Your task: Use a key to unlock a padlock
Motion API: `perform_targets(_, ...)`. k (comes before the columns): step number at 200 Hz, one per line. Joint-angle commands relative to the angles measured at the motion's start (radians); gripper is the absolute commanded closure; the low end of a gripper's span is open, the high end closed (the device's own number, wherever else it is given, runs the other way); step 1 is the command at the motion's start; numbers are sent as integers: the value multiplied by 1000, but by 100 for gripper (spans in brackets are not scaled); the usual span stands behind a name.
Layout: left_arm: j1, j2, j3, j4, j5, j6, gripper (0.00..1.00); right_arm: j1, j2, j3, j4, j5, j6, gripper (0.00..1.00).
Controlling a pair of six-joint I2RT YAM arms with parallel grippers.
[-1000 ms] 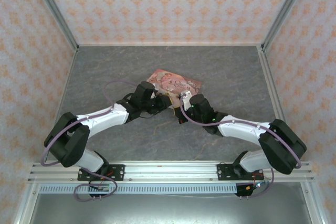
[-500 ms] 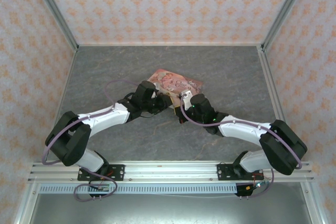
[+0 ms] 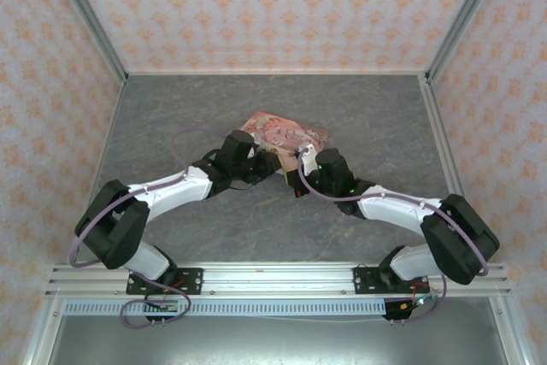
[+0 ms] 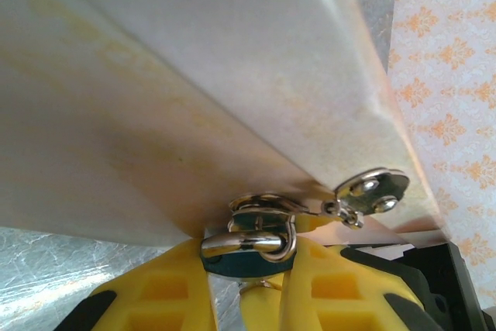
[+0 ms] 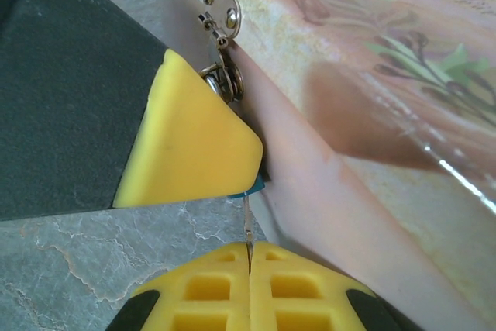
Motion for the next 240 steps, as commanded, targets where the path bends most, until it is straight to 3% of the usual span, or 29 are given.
perform_targets(1, -36, 12, 24, 17, 98, -14, 87, -5, 10, 36, 201, -72, 7, 100)
perform_targets(102, -35, 10, 28, 31, 124, -37, 87, -42, 43, 36, 255, -163, 2, 100)
perform_targets(240, -37, 12, 51, -39, 129, -28, 88, -43, 49, 82, 221, -141, -88, 100)
